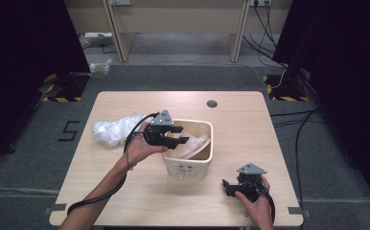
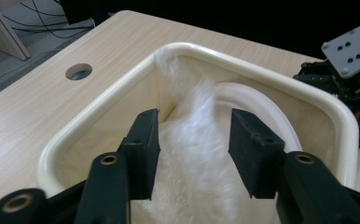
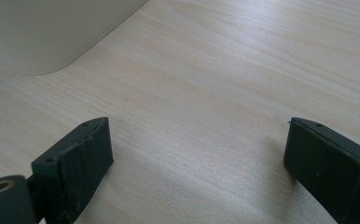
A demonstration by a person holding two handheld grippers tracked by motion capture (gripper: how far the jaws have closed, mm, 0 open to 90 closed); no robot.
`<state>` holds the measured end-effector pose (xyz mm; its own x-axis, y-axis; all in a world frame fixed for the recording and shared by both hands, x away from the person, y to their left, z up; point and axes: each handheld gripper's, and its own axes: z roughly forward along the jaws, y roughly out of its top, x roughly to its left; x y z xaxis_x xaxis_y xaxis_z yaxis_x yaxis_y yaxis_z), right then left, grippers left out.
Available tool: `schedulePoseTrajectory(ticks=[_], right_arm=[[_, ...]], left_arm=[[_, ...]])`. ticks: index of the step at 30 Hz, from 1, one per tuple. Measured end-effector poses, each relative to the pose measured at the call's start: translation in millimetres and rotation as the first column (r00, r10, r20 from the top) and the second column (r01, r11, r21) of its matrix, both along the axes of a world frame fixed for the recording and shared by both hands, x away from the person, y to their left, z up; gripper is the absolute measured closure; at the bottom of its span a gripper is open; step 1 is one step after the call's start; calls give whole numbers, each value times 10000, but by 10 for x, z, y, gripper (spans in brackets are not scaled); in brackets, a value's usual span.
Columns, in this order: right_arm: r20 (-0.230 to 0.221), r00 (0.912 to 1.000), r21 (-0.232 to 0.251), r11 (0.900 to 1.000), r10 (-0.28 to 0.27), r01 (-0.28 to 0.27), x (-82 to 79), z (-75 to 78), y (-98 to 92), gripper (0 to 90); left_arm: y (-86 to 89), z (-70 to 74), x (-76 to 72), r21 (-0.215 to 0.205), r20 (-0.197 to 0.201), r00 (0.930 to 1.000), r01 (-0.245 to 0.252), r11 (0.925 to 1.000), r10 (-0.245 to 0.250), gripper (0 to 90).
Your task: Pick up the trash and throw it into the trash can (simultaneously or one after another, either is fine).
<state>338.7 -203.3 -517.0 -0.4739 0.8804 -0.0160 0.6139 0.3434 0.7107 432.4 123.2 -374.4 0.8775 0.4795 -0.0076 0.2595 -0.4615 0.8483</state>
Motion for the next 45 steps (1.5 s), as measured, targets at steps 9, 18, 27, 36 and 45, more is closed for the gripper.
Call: schedulePoseTrajectory(ticks=[9,18,27,36,45], right_arm=[[-6,10000,0,10000,0,0,0,0,0,81],[-3,10000,1,10000,-1,1,0,0,0,81],[-8,10000,2,10000,0,0,0,0,0,81],[-7,10000,1,10000,-5,5,0,0,0,81],[-2,10000,12,10000,-1,1,1,-1,0,81]], left_arm=[[292,106,56,-178,154,9983,-561,9983,564,493],[708,130,97,-285,164,9904,-1371,9902,1376,476],[1198,50,147,-268,155,9696,-2439,9694,2444,459],[1576,-294,287,154,-265,9361,-3504,9365,3507,404],[1736,-567,418,704,-475,8892,-4514,8895,4550,288]])
